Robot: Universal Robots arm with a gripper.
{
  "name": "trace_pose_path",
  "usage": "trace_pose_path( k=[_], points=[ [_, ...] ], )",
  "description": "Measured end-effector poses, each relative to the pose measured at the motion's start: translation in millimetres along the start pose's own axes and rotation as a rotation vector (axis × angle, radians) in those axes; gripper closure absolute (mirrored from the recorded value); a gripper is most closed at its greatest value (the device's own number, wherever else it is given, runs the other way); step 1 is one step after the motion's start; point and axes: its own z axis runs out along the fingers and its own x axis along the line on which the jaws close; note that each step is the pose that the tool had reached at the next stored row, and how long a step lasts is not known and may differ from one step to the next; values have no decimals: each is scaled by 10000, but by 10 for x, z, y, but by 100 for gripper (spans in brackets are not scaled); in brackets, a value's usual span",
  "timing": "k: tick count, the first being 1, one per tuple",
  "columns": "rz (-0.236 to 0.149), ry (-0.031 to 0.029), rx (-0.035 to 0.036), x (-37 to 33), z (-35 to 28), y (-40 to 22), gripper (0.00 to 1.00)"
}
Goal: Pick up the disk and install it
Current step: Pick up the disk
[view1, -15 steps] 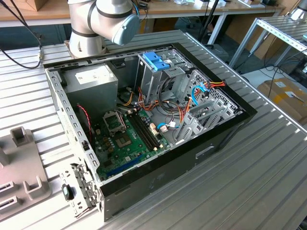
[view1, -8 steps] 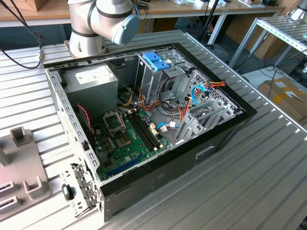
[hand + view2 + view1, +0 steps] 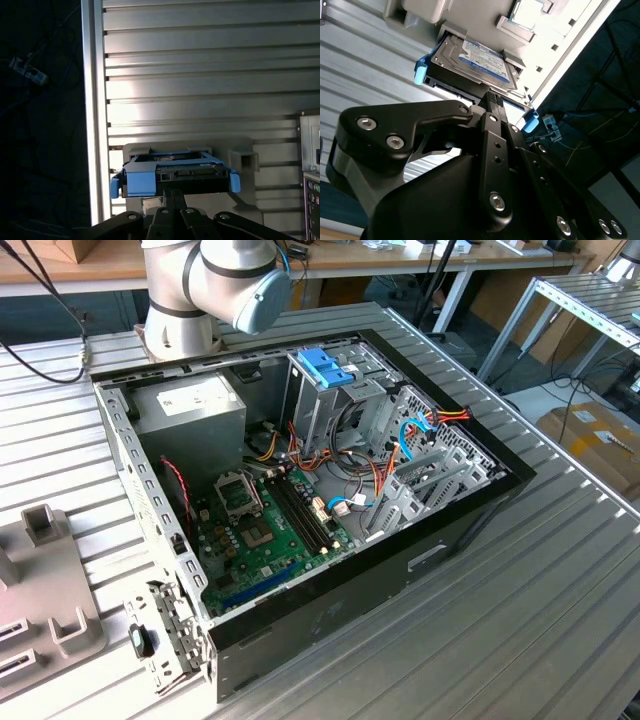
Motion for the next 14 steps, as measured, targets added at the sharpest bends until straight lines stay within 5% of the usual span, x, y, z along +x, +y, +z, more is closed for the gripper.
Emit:
trace_pose_path(
  k=[14],
  points=[
    [-732,-5,15,0,0,0,89]
  ],
)
